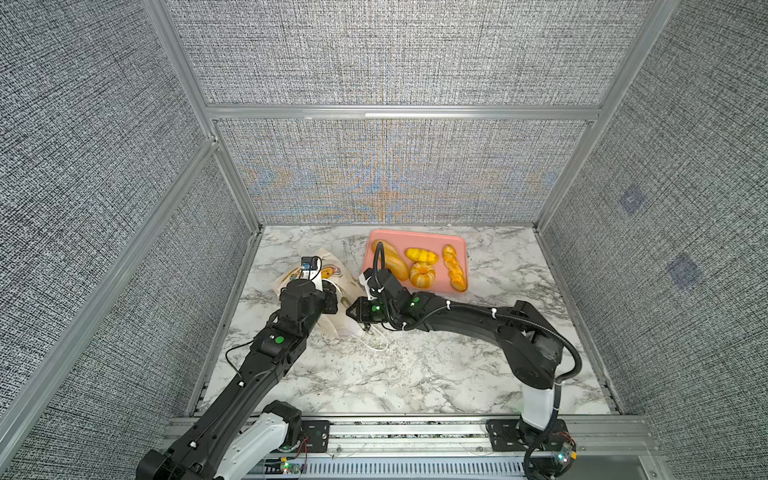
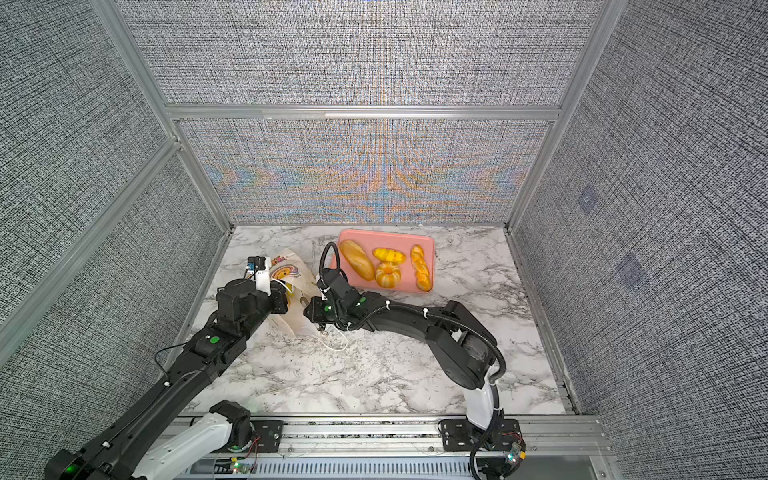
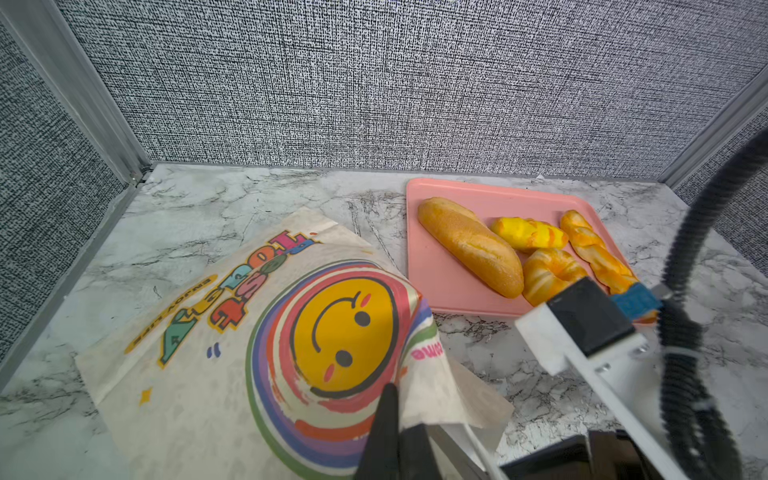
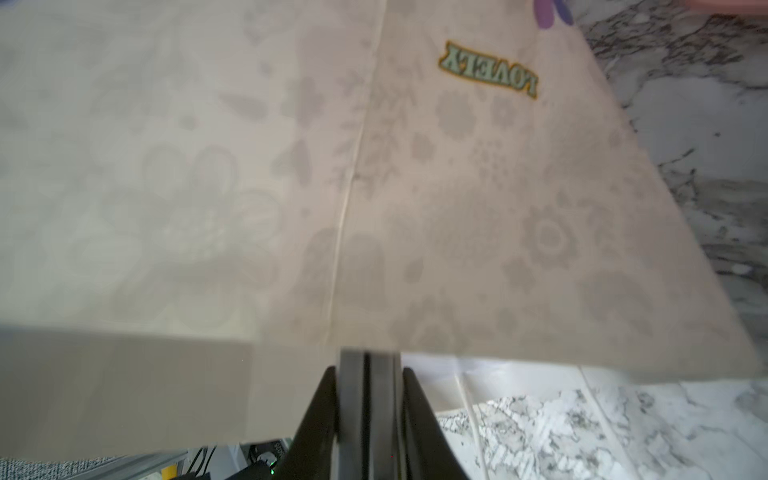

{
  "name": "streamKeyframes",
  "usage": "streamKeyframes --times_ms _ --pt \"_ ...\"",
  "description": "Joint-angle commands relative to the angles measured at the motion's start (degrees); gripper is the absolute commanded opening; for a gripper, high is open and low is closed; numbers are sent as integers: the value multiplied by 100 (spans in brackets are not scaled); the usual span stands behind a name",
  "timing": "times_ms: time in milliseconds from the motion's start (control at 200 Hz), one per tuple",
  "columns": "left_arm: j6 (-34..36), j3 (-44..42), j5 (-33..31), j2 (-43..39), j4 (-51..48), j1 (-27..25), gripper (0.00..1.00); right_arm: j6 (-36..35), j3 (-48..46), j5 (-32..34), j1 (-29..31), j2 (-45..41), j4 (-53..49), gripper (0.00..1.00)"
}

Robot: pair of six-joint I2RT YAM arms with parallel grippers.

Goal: Take the fake bread out of the paper bag
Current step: 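Reach the tongs deeper into the bag toward the remaining yellow bread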

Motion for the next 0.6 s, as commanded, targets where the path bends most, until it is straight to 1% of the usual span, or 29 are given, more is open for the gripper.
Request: streamKeyframes --times_ms 0,160,270,430,595 --pt "-65 26 0 23 -93 -1 0 19 264 -226 -63 225 415 29" --pt "-77 36 13 114 -63 -6 0 -97 638 -480 -90 548 239 40" --pt "-92 63 54 194 -29 -7 0 -125 712 -562 -108 640 118 44" --pt "-99 125 74 275 -10 -16 0 -325 1036 -231 -115 789 -576 48" --pt "-113 116 91 288 11 -25 0 -485 1533 294 -99 1004 -1289 49"
